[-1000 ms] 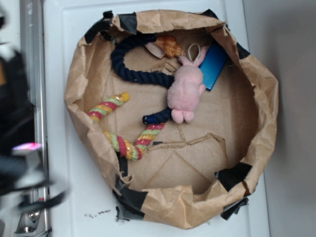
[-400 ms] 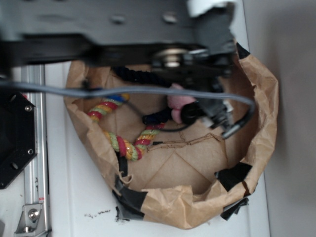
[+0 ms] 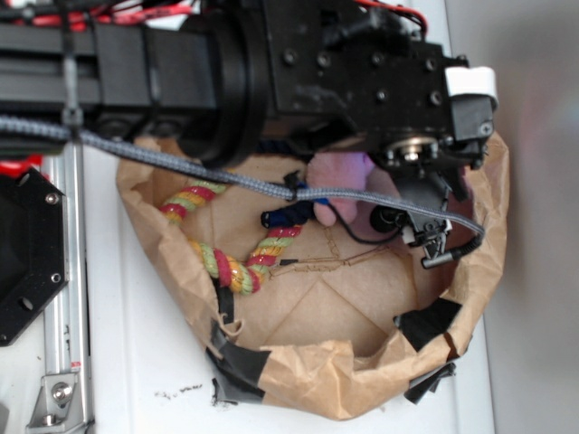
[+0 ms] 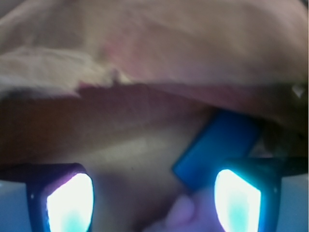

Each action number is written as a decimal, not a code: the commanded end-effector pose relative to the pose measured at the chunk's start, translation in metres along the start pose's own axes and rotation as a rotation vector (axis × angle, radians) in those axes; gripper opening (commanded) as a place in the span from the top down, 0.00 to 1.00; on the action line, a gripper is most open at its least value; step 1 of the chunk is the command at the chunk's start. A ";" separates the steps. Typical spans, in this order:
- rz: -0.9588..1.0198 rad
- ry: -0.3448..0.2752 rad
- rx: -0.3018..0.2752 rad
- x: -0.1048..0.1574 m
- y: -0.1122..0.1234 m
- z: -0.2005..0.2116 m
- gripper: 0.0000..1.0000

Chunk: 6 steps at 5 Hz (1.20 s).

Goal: Grab the blue block.

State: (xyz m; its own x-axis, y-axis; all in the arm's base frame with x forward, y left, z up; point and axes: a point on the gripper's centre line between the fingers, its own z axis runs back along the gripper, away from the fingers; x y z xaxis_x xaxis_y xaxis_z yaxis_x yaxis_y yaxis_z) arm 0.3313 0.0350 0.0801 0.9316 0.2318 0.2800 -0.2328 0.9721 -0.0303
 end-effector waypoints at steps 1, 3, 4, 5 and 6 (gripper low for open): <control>0.256 0.000 0.123 0.012 0.044 -0.022 0.00; 0.330 0.028 0.181 -0.019 0.057 -0.016 0.00; 0.354 0.017 0.211 -0.033 0.062 -0.008 0.00; 0.361 0.006 0.233 -0.042 0.064 -0.008 0.00; 0.379 0.044 0.215 -0.035 0.060 -0.024 0.00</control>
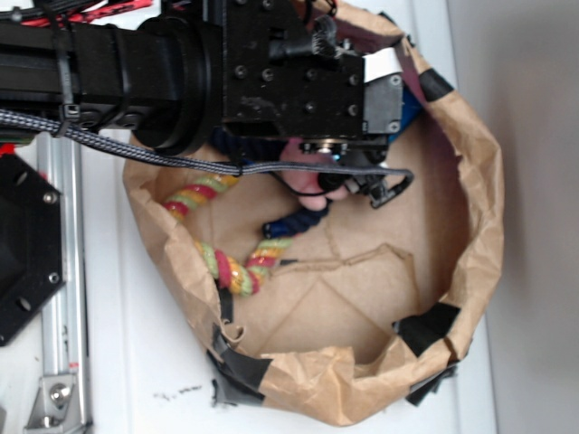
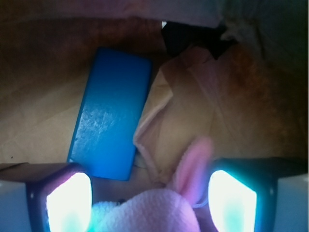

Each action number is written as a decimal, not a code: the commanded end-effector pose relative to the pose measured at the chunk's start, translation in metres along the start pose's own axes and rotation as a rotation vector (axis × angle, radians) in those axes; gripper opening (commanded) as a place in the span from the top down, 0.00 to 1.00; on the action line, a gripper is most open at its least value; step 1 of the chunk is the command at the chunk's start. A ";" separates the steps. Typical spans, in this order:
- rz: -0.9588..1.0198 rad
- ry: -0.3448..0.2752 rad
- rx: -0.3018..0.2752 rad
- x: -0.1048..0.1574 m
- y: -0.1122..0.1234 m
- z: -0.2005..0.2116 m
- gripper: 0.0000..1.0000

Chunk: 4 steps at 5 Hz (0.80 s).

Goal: Grab the blue block.

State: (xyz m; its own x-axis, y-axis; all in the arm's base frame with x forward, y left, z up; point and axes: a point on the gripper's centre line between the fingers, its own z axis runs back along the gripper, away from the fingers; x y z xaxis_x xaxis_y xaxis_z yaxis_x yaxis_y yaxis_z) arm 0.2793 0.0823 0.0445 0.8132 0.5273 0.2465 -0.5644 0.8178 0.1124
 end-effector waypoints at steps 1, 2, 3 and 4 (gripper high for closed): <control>0.077 0.022 -0.013 0.022 -0.015 -0.009 0.00; 0.078 0.021 -0.042 0.031 -0.023 -0.005 0.00; 0.047 0.012 -0.082 0.028 -0.032 0.005 0.00; 0.021 0.039 -0.114 0.021 -0.036 0.006 0.00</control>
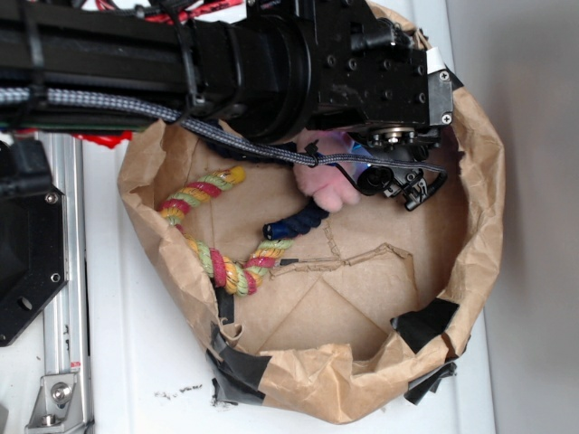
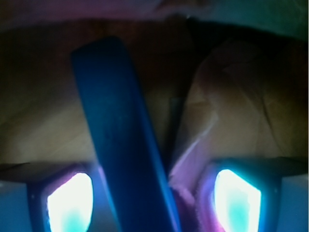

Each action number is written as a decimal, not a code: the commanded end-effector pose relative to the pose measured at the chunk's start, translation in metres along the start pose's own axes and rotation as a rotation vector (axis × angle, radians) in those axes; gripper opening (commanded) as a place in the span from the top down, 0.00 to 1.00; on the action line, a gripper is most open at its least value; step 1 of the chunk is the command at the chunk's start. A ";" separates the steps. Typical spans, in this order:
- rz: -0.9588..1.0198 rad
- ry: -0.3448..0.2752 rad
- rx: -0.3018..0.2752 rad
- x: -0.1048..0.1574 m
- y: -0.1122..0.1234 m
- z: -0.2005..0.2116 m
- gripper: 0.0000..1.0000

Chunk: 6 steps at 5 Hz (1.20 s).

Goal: Grab the blue block.

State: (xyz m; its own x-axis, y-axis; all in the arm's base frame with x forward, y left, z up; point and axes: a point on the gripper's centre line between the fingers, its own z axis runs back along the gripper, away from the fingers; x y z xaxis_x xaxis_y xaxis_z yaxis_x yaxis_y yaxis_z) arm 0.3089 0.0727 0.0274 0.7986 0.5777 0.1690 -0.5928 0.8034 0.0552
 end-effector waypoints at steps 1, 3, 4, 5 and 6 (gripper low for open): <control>-0.050 -0.009 -0.076 0.001 -0.017 0.016 0.00; -0.069 0.046 -0.012 0.008 -0.028 -0.011 0.00; -0.025 0.058 -0.025 0.011 -0.024 -0.013 1.00; -0.029 0.054 -0.008 0.013 -0.017 -0.013 1.00; -0.044 0.055 -0.010 0.013 -0.007 -0.005 1.00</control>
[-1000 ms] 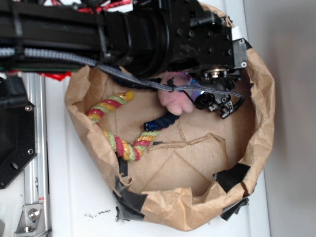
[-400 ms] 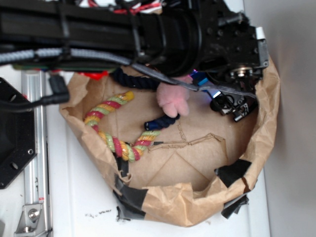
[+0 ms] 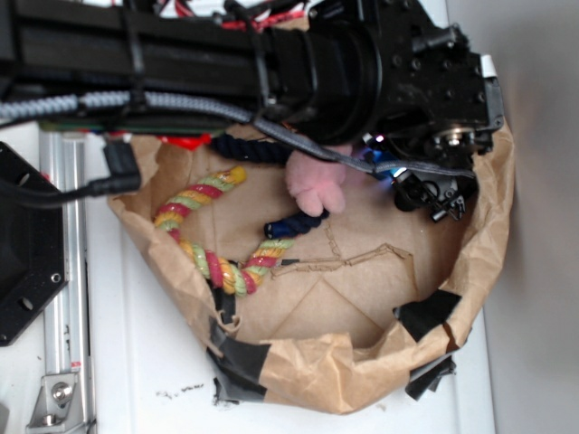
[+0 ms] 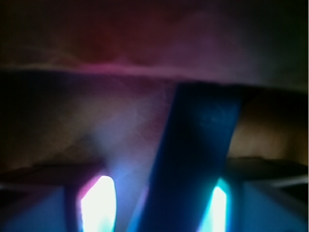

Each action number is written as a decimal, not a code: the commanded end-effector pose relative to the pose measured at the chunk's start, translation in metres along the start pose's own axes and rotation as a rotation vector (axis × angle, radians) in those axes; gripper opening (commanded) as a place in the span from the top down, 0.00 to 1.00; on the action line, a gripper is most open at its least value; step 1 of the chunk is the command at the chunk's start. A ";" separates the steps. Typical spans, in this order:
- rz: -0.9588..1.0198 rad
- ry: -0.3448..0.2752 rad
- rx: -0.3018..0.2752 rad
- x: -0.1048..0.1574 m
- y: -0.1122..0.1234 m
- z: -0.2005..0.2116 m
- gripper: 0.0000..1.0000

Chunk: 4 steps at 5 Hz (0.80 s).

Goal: Grab the blue block.

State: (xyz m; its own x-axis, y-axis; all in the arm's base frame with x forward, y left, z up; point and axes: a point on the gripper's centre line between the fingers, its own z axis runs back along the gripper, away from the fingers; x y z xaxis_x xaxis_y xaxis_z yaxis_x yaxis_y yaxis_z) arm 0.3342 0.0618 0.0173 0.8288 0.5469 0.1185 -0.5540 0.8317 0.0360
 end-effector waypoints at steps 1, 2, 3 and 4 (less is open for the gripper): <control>-0.039 0.010 -0.010 -0.005 0.026 0.029 1.00; -0.150 0.023 -0.026 -0.018 0.028 0.065 1.00; -0.395 0.027 -0.091 -0.053 0.007 0.120 1.00; -0.619 0.035 -0.095 -0.062 0.004 0.171 1.00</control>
State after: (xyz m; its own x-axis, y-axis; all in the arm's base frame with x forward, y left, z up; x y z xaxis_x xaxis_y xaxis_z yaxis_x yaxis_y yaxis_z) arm 0.2636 0.0075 0.1549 0.9994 -0.0334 0.0021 0.0334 0.9994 -0.0089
